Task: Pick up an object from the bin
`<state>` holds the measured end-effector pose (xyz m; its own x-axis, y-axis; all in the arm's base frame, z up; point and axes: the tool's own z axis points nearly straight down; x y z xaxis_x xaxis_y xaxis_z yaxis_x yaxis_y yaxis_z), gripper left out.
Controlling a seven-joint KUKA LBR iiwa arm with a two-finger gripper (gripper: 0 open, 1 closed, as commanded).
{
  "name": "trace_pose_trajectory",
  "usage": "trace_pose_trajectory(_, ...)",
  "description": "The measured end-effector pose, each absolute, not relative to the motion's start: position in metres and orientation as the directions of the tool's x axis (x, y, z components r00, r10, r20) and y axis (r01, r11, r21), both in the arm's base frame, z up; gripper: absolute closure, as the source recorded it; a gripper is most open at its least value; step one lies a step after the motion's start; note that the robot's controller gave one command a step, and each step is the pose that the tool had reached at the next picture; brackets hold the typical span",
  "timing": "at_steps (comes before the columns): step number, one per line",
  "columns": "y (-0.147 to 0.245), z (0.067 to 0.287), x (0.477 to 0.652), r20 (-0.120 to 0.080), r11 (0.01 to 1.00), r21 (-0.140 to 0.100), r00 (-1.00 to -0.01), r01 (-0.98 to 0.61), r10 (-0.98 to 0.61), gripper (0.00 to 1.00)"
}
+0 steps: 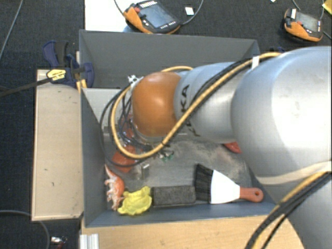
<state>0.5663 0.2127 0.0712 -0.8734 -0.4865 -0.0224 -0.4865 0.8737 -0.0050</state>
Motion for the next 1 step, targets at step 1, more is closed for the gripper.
trace_pose_trajectory(1, 0.226, 0.0717, 0.5716, -0.024, 0.923, 0.002, -0.923, -0.384, -0.384, 0.0)
